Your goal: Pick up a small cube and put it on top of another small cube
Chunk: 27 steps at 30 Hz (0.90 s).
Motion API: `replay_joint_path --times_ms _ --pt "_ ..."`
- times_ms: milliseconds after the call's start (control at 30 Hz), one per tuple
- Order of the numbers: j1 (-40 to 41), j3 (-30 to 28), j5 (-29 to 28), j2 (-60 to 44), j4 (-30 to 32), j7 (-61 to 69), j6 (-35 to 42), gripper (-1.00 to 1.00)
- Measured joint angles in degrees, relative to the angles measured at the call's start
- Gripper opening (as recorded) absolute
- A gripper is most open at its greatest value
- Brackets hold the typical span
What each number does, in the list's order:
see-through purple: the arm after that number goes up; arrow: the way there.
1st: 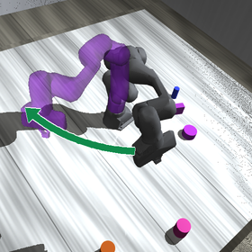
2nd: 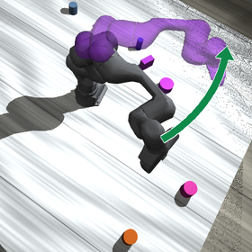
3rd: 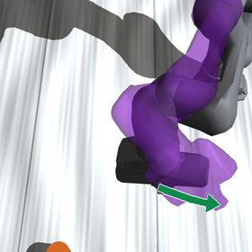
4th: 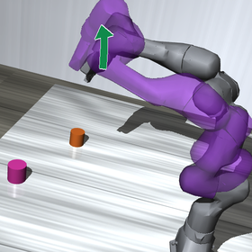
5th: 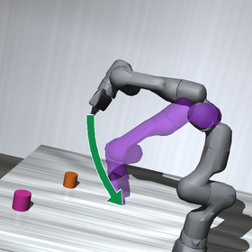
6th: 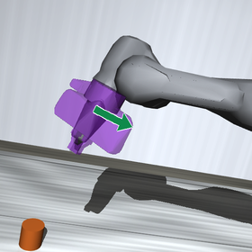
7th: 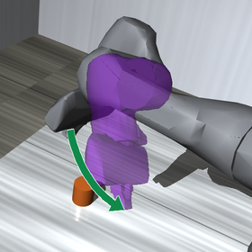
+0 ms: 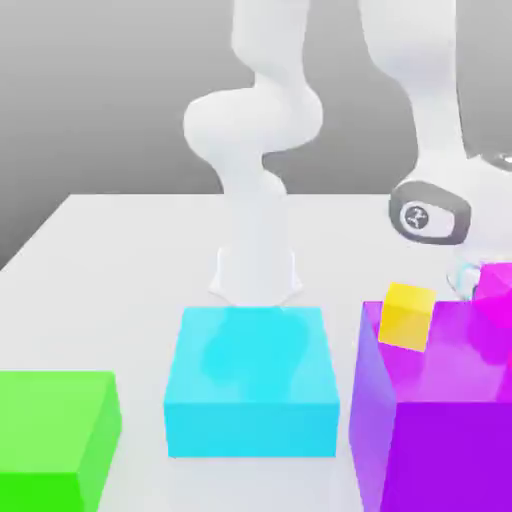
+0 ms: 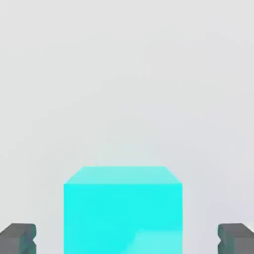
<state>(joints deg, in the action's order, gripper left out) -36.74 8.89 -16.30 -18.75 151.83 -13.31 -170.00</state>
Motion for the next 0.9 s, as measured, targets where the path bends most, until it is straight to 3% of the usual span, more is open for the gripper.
replay_joint_path --times_ms 233,467,900 --pt "0.15 0.17 -0.02 0.17 0.04 -0.03 0.2 -1.0" --pt "3.76 8.28 11.39 12.2 1.65 8.14 11.03 -1.0" --pt "9.89 7.23 15.71 14.01 -23.76 27.52 39.44 -1.0"
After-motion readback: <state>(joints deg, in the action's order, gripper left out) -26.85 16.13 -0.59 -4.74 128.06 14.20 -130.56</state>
